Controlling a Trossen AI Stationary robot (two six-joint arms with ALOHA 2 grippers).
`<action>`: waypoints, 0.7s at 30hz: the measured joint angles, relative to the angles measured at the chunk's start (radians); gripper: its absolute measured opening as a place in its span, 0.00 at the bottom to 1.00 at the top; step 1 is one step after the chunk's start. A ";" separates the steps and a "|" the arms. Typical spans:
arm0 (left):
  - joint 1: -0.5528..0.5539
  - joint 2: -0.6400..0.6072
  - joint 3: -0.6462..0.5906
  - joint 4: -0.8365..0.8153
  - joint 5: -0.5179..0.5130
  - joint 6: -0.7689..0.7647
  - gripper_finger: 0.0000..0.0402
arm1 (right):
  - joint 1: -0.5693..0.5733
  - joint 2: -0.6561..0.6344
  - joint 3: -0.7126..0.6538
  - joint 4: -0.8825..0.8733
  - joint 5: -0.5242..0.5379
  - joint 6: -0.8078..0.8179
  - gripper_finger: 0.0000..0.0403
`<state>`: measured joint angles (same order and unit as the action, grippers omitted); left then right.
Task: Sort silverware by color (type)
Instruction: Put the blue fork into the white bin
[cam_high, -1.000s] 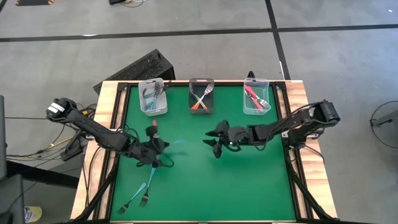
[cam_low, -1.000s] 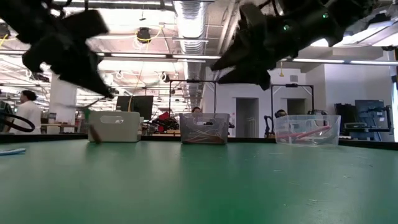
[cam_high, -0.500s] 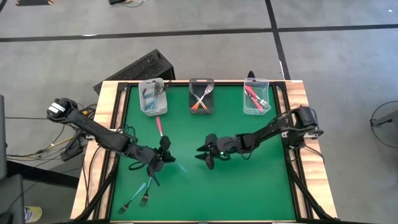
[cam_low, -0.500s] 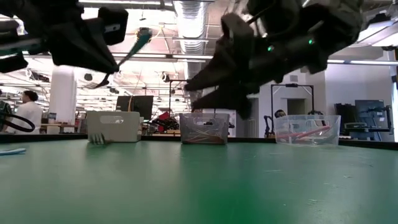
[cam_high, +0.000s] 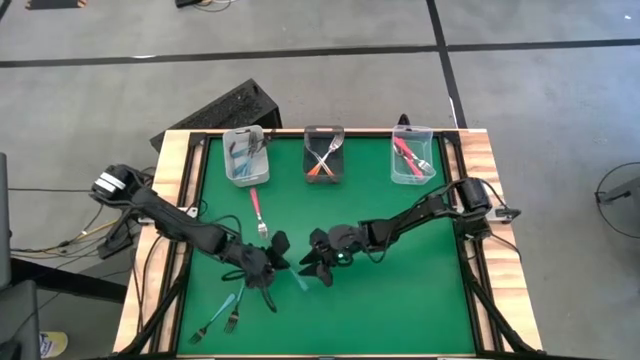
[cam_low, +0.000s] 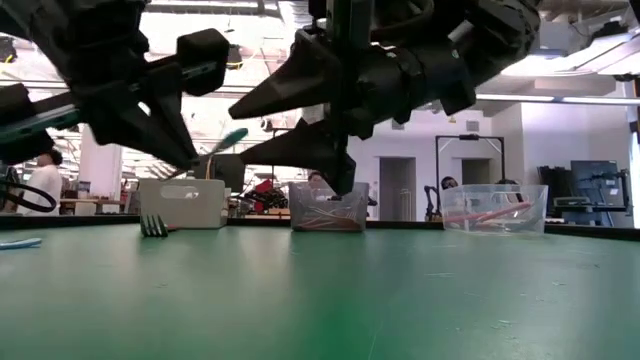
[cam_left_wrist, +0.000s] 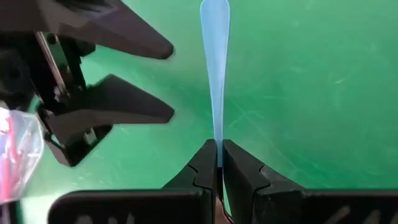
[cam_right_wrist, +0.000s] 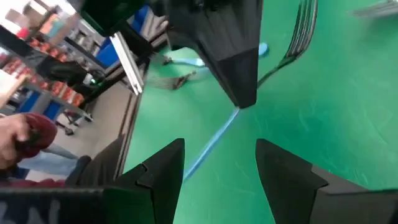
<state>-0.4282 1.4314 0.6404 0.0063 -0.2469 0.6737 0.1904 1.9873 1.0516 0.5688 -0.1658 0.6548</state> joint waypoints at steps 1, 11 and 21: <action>0.000 0.018 0.019 0.000 -0.004 0.015 0.01 | 0.002 0.006 0.013 -0.024 -0.001 0.000 0.55; 0.018 0.052 0.101 -0.075 -0.048 0.109 0.02 | 0.013 0.016 0.049 -0.175 0.015 -0.006 0.48; 0.027 0.048 0.100 -0.064 -0.084 0.080 0.02 | 0.013 0.016 0.049 -0.171 0.012 -0.046 0.15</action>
<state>-0.4010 1.4796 0.7403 -0.0581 -0.3305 0.7541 0.2031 2.0029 1.1011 0.3979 -0.1539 0.6092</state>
